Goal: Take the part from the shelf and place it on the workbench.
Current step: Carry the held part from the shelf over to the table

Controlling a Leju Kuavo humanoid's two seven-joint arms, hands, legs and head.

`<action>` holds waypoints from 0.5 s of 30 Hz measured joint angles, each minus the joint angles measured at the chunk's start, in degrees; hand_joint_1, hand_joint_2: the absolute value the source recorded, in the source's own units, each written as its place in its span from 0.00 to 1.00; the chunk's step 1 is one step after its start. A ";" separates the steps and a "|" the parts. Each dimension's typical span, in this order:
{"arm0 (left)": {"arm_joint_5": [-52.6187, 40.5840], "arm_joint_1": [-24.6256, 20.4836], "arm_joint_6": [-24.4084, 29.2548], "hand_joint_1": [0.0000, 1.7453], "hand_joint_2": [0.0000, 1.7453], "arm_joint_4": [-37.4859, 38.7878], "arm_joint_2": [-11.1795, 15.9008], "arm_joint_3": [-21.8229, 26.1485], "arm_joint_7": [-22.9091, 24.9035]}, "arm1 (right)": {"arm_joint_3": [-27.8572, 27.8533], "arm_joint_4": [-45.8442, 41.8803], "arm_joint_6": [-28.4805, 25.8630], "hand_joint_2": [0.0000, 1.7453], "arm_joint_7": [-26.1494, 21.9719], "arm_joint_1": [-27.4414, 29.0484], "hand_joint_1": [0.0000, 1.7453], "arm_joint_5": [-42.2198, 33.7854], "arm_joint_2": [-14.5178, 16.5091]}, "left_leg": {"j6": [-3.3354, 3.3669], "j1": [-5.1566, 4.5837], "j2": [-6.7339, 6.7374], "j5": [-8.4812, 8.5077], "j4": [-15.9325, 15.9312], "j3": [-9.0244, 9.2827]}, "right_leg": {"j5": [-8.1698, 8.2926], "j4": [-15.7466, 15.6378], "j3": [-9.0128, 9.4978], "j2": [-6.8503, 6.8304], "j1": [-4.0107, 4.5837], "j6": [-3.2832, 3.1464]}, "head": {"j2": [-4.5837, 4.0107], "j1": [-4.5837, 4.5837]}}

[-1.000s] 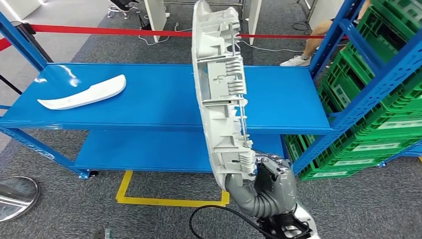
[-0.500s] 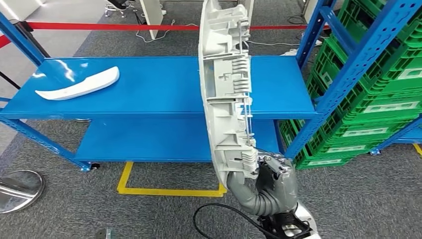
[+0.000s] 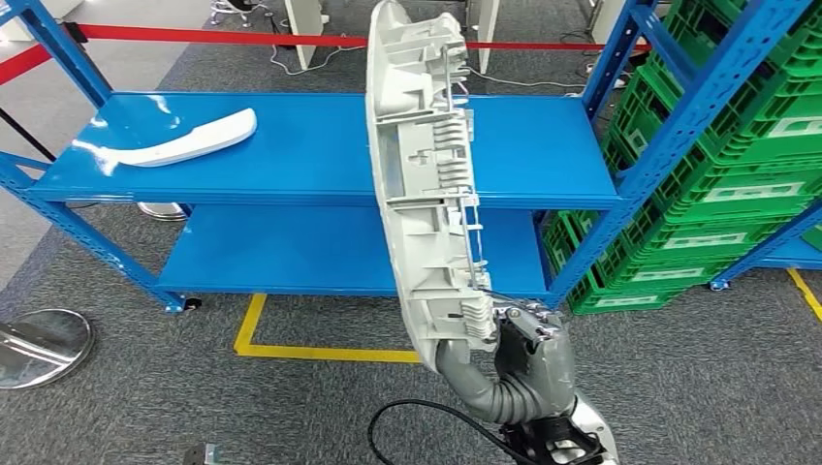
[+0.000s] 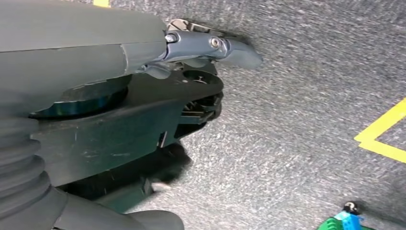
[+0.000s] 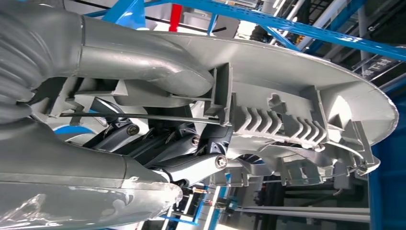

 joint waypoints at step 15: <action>-0.27 -0.10 0.02 0.00 1.00 0.00 0.02 -0.03 -0.12 | 0.23 -0.04 -1.04 1.00 -0.09 0.09 1.00 0.28 -0.01 | -2.27 0.22 -0.02 -5.58 6.87 2.98 | 5.46 -4.99 -4.27 0.00 0.38 -2.64 | 0.00 -0.20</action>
